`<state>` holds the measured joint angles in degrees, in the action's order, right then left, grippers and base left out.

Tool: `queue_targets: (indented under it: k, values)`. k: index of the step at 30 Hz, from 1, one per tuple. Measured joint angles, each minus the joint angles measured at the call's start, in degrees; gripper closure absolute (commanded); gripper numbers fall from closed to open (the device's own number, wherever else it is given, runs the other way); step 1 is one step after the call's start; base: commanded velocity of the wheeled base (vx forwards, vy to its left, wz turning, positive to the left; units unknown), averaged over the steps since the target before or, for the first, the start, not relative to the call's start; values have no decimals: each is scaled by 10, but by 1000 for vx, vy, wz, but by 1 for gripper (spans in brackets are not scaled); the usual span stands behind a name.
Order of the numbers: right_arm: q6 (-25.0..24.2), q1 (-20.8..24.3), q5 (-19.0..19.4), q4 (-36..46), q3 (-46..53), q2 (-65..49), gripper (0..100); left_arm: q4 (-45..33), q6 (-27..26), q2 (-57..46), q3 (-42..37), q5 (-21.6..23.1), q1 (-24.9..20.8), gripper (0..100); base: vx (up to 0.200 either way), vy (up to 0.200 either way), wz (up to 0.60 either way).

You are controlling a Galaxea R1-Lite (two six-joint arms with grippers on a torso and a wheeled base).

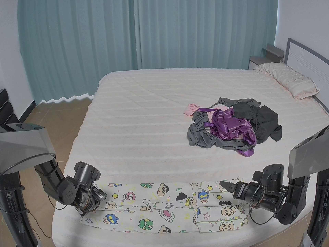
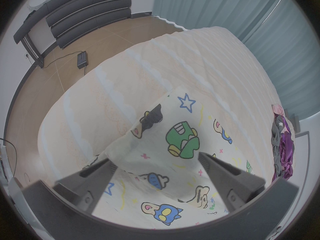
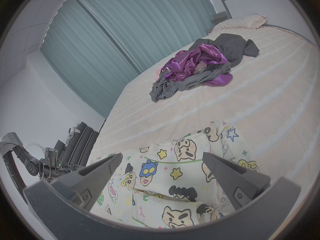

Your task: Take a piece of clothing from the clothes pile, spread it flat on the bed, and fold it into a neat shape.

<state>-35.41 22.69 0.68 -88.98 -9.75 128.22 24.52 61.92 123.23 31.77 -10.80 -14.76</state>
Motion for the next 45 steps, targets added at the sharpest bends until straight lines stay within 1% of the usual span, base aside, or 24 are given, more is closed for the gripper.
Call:
queue_targets:
  k: [3,15,22,26,32,36,41,45]
  values:
    - [1,0,0,0,0,0,0,0,7,1,-2,0,0,100,0,0,0]
    - [1,13,-1,0,3,1,0,-5,6,-28,-10,-6,5,100,0,0,0]
    - [1,15,-1,0,-2,4,0,-2,2,-38,6,-6,17,100,0,0,0]
    - [0,15,-1,0,-13,8,0,-1,0,-42,17,-6,20,100,0,0,0]
    - [5,12,-4,6,-55,7,0,-1,-5,-48,29,-6,20,100,0,0,0]
    - [15,14,-5,84,-80,0,0,-1,-6,-51,34,-6,20,100,0,0,0]
    - [27,18,-11,234,-126,-24,0,-2,-7,-55,37,-6,20,100,0,0,0]
    - [33,29,-15,347,-166,-59,0,-2,-7,-59,38,-7,20,100,0,0,0]
